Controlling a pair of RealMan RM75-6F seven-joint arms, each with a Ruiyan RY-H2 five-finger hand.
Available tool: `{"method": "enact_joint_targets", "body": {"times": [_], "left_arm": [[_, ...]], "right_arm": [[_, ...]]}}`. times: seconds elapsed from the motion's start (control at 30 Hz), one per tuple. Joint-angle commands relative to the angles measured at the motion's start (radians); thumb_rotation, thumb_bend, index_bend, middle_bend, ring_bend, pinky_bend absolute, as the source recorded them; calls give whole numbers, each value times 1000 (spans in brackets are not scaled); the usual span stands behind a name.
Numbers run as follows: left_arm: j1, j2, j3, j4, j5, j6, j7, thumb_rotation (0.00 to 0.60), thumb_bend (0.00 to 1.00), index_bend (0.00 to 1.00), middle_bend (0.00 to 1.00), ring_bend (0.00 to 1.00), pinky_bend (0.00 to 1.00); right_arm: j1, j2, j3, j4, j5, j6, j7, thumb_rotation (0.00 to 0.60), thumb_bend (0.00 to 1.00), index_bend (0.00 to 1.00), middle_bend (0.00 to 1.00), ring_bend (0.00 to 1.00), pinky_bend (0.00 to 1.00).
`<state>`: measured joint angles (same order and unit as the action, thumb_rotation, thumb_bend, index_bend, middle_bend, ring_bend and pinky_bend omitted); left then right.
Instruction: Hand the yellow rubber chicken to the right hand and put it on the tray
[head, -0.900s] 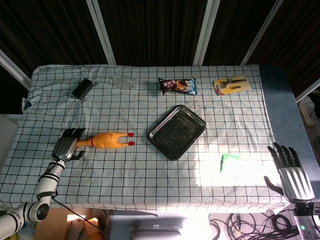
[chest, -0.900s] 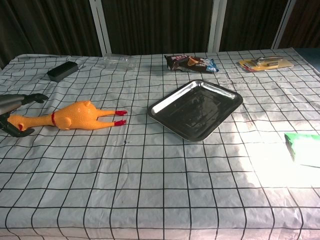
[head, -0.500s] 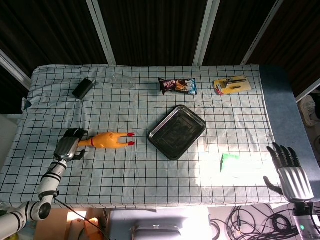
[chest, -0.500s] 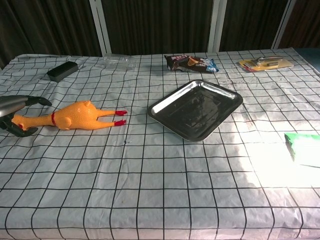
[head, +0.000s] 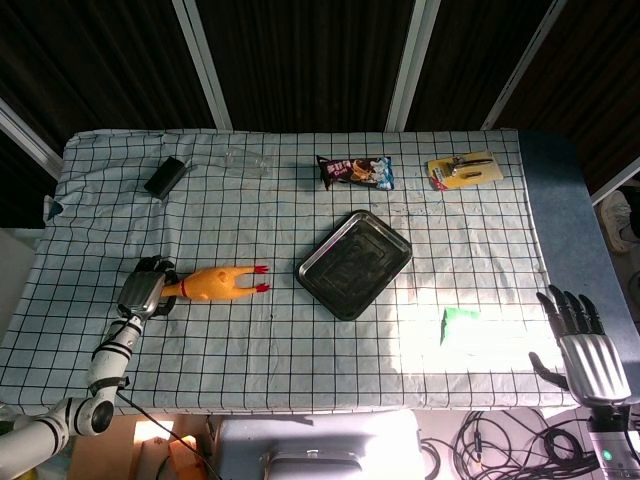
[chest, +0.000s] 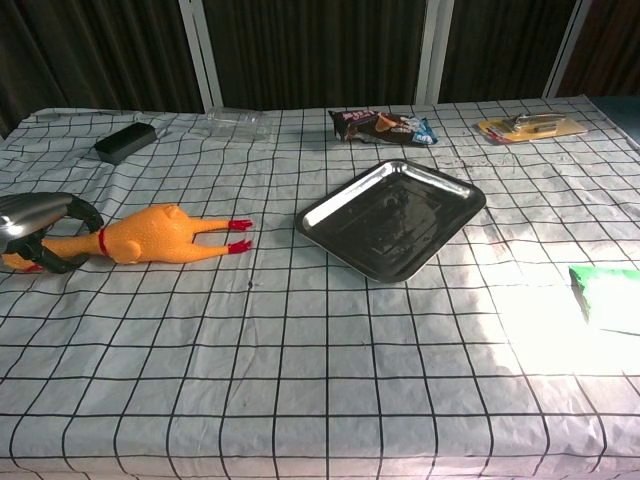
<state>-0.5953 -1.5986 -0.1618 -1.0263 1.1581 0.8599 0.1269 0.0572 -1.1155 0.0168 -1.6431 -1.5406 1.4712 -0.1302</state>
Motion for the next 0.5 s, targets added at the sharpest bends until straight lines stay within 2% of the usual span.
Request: {"method": "enact_joint_targets", "body": {"times": [0.03, 0.17, 0.3, 0.37, 0.43, 0.5], "left_arm": [[10, -13, -1, 1, 25, 60, 2, 600, 543, 635, 304, 148, 163], [32, -19, 5, -19, 74, 160, -1, 600, 646, 657, 395, 204, 200], [47, 14, 26, -86, 115, 183, -33, 600, 757, 634, 527, 263, 246], [54, 38, 37, -128, 147, 200, -73, 600, 781, 626, 569, 305, 326], [60, 56, 48, -157, 177, 216, -104, 600, 803, 615, 613, 370, 499], [65, 73, 56, -182, 212, 242, -135, 600, 818, 608, 642, 406, 608]], "right_arm": [[0, 0, 0, 0, -1, 1, 0, 600, 224, 0, 0, 0, 0], [0, -1, 1, 1, 1, 0, -1, 600, 224, 0, 0, 0, 0], [0, -4, 1, 0, -1, 1, -4, 600, 224, 0, 0, 0, 0], [2, -9, 1, 3, -6, 2, -3, 600, 224, 0, 0, 0, 0], [5, -12, 0, 2, -14, 0, 0, 600, 224, 0, 0, 0, 0], [16, -14, -5, 0, -42, -3, 23, 600, 224, 0, 0, 0, 0]]}}
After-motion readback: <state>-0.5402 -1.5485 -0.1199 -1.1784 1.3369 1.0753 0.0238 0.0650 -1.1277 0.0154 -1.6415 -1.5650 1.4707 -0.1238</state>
